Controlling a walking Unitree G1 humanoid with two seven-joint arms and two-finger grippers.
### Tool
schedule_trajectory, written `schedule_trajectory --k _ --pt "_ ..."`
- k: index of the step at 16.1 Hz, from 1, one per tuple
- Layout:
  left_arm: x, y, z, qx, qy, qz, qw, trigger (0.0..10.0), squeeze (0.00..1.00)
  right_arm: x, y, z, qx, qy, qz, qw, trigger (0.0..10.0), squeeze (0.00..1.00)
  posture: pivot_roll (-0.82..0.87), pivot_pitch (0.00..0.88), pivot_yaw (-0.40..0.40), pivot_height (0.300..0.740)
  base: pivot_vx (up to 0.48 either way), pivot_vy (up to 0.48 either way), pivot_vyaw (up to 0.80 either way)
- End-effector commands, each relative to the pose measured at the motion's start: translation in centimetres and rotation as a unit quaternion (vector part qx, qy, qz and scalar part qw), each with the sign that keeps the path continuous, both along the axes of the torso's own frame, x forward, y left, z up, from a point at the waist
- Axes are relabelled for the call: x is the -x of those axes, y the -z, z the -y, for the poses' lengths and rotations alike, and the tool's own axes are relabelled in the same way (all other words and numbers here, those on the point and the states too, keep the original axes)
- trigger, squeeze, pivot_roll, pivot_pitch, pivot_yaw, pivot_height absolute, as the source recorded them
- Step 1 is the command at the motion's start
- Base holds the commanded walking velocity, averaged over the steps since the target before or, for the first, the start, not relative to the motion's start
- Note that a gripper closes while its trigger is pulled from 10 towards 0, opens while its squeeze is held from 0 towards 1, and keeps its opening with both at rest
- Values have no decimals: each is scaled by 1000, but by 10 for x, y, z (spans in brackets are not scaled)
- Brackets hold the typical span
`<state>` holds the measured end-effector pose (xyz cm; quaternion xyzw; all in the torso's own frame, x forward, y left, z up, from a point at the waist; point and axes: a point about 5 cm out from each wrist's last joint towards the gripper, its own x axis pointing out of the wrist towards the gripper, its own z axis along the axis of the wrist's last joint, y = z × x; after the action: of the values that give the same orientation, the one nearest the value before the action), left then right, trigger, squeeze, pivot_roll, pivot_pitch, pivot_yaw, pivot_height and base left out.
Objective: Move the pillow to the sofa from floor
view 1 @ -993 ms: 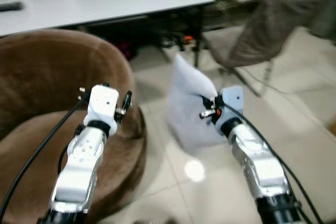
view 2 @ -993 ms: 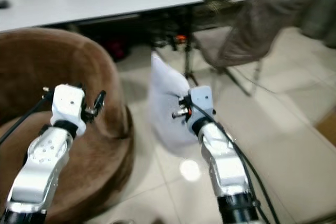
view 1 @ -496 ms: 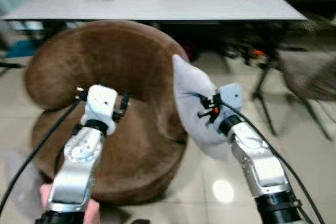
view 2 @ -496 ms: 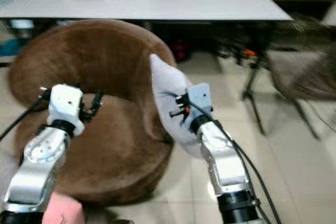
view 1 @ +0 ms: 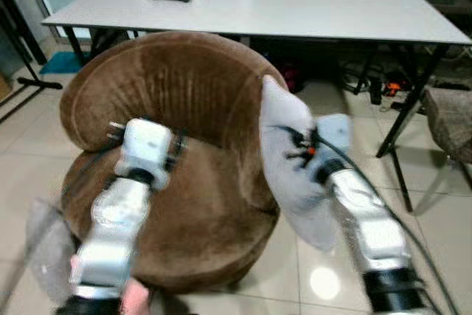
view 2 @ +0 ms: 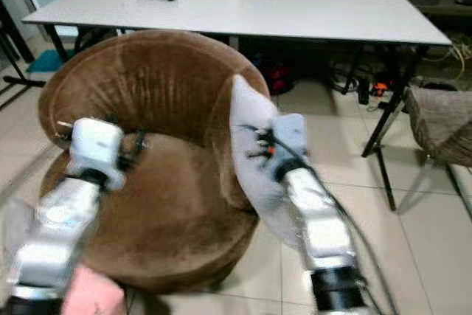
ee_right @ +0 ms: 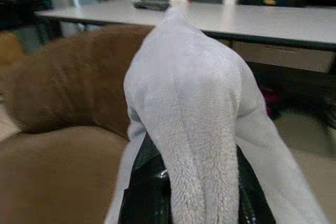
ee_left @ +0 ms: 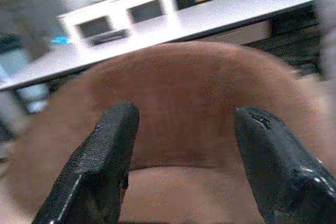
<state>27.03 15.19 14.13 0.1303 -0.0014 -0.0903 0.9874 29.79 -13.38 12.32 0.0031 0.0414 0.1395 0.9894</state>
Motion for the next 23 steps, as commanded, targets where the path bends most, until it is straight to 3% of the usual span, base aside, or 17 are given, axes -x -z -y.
schedule_trajectory --k 1,5,6,7,9,11,13,14,16,17,19,23 --pt "0 -4 -8 -11 -10 7 1000 10000 0 -3 -17 -12 -25 -27 35 999 10000 0 129 0 26 740 300 0 0" --pt "0 -6 -7 -15 -5 11 1000 10000 0 10 -55 -39 -65 -171 83 980 10000 0 130 0 27 740 295 0 539" --pt "0 -6 -7 -16 -2 13 1000 10000 0 12 -79 -43 -83 -206 115 968 10000 0 130 0 27 740 296 0 531" --pt "0 -6 -6 -16 -1 13 1000 10000 0 12 -88 -44 -92 -214 126 964 10000 0 130 0 27 740 296 0 0" --pt "0 -7 -6 -18 1 14 1000 10000 0 9 -128 -41 -166 -221 175 945 10000 0 138 0 20 740 294 0 0" --pt "0 -7 -7 -19 0 16 1000 10000 0 6 -138 -40 -201 -212 184 938 10000 0 140 0 18 740 296 0 0" --pt "0 -7 -7 -19 0 16 1000 10000 0 4 -135 -40 -195 -204 180 942 10000 0 140 0 18 740 296 0 756" --pt "1 -7 -7 -20 -1 17 1000 10000 0 -4 -117 -39 -163 -166 143 962 10000 0 144 0 14 740 296 0 769" --pt "1 -7 -7 -21 -1 18 1000 10000 0 -16 -84 -36 -89 -88 87 988 10000 0 143 0 14 740 298 0 759" --pt "2 -7 -7 -23 0 18 1000 10000 0 -22 -68 -31 -104 -29 53 993 10000 0 147 0 13 740 292 0 0" --pt "1 -7 -8 -26 -3 18 999 10000 0 -22 -59 -36 -132 -42 34 990 10000 0 151 0 10 740 289 0 0" --pt "2 -5 -10 -32 -11 15 999 10000 0 -22 -44 -43 -101 -52 10 993 10000 0 155 0 4 740 61 0 0"
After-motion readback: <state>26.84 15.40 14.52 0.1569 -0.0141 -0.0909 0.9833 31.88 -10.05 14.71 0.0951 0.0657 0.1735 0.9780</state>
